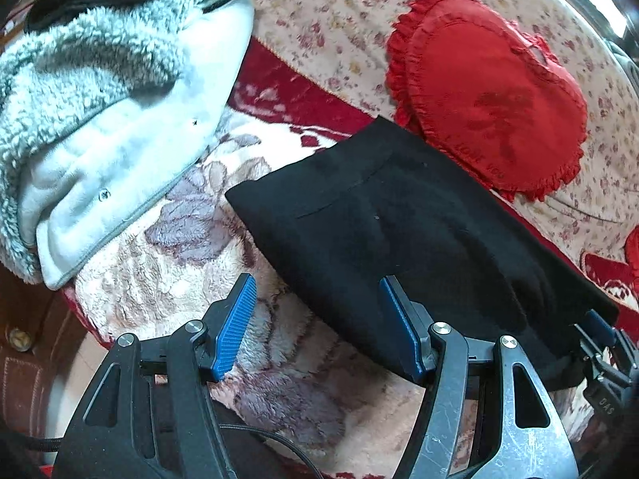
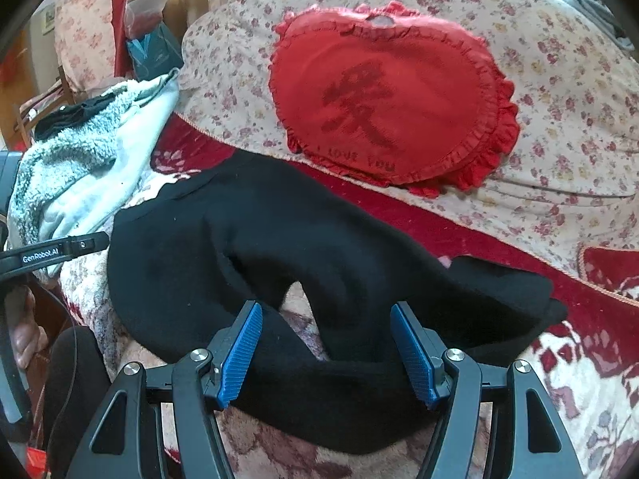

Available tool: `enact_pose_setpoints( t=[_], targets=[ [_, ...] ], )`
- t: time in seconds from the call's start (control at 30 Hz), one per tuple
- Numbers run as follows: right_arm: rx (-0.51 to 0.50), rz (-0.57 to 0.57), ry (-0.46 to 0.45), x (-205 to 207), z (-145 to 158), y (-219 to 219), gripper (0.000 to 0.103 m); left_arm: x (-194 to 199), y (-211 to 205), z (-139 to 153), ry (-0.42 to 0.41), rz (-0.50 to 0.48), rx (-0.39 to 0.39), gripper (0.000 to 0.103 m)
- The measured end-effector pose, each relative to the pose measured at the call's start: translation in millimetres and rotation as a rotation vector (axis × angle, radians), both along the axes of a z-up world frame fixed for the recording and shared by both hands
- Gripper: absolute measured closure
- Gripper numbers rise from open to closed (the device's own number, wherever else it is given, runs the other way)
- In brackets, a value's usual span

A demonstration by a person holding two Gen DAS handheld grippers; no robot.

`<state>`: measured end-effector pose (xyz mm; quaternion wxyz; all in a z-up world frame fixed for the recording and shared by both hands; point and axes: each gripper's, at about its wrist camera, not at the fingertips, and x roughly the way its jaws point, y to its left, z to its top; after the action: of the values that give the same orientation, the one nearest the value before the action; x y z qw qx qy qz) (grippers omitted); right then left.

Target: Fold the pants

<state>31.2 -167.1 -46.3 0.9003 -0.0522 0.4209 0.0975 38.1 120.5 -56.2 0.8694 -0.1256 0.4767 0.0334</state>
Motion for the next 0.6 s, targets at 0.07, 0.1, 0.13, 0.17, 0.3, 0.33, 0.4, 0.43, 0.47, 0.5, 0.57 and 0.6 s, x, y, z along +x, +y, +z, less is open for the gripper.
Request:
enact_pose_setpoints(
  t=[0.07, 0.1, 0.13, 0.17, 0.3, 0.33, 0.4, 0.43, 0.47, 0.5, 0.57, 0.6],
  targets=[
    [-0.007, -0.004, 0.028, 1.8, -9.1, 0.4, 0.038, 3.1, 1.3, -4.8, 0.012, 0.002, 0.002, 0.039],
    [-0.016, -0.002, 0.042, -0.5, -14.4, 0.6, 0.038, 3.8, 1.8, -6.8, 0.016, 0.002, 0.001, 0.039],
    [-0.022, 0.002, 0.056, -4.1, -17.7, 1.7, 0.038, 5.0, 2.0, -8.7, 0.021, 0.003, -0.002, 0.039],
    [-0.021, 0.008, 0.076, -9.1, -20.7, 3.2, 0.038, 5.7, 2.7, -11.1, 0.027, 0.003, -0.005, 0.039],
    [0.013, 0.038, 0.160, -35.4, -35.7, 9.4, 0.038, 10.4, 6.9, -17.3, 0.038, 0.010, -0.012, 0.039],
    [0.006, 0.043, 0.162, -39.9, -39.1, 11.4, 0.038, 13.1, 8.5, -19.1, 0.040, 0.012, -0.014, 0.039],
    [-0.018, 0.050, 0.148, -43.6, -41.8, 14.6, 0.038, 19.1, 8.9, -23.1, 0.042, 0.014, -0.019, 0.039],
    [-0.029, 0.049, 0.144, -43.6, -41.4, 16.9, 0.038, 20.3, 9.0, -24.2, 0.043, 0.013, -0.019, 0.039],
    [-0.033, 0.047, 0.146, -42.8, -40.9, 17.8, 0.038, 23.0, 7.9, -26.5, 0.046, 0.011, -0.015, 0.039],
    [-0.031, 0.044, 0.150, -41.2, -40.8, 18.3, 0.038, 24.6, 7.5, -28.3, 0.049, 0.010, -0.010, 0.039],
    [-0.022, 0.042, 0.155, -40.1, -40.9, 17.6, 0.038, 27.5, 6.9, -31.6, 0.052, 0.006, -0.004, 0.039],
    [-0.015, 0.041, 0.159, -39.8, -40.6, 16.8, 0.038, 29.8, 6.3, -33.5, 0.054, 0.005, 0.000, 0.039]
  ],
)
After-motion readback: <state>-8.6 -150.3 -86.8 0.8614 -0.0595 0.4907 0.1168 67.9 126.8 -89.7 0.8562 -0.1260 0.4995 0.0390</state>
